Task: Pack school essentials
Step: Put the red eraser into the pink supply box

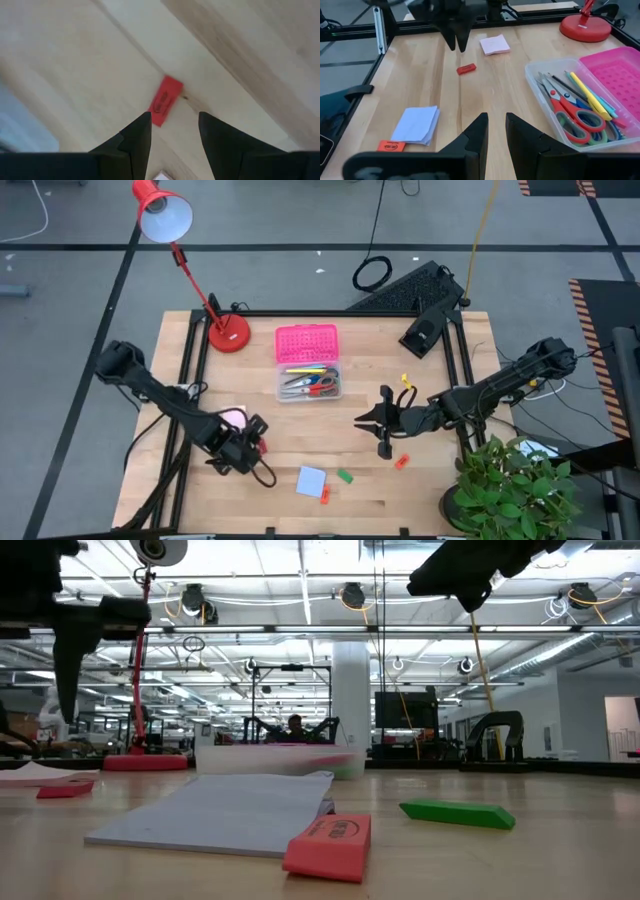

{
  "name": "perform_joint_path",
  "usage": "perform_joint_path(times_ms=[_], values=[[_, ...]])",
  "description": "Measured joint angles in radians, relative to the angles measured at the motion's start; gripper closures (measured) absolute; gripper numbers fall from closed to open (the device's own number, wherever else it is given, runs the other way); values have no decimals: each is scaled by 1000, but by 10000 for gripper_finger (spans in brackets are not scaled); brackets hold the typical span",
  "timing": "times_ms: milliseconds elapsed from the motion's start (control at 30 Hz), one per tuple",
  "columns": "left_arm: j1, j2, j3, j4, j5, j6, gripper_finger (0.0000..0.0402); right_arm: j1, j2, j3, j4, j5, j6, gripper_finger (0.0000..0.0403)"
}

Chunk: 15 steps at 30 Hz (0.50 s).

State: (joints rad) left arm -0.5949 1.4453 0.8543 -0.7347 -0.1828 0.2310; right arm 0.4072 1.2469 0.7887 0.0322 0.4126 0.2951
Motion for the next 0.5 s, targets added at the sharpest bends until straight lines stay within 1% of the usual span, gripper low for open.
perform_joint_path(times_ms=[233,333,500], values=[[82,79,0,26,41,103,233,0,0,0,0,0,-21,344],[125,112,0,27,103,152,232,0,0,0,0,0,-23,344],[170,138,0,39,138,230,216,0,0,0,0,0,-23,344]])
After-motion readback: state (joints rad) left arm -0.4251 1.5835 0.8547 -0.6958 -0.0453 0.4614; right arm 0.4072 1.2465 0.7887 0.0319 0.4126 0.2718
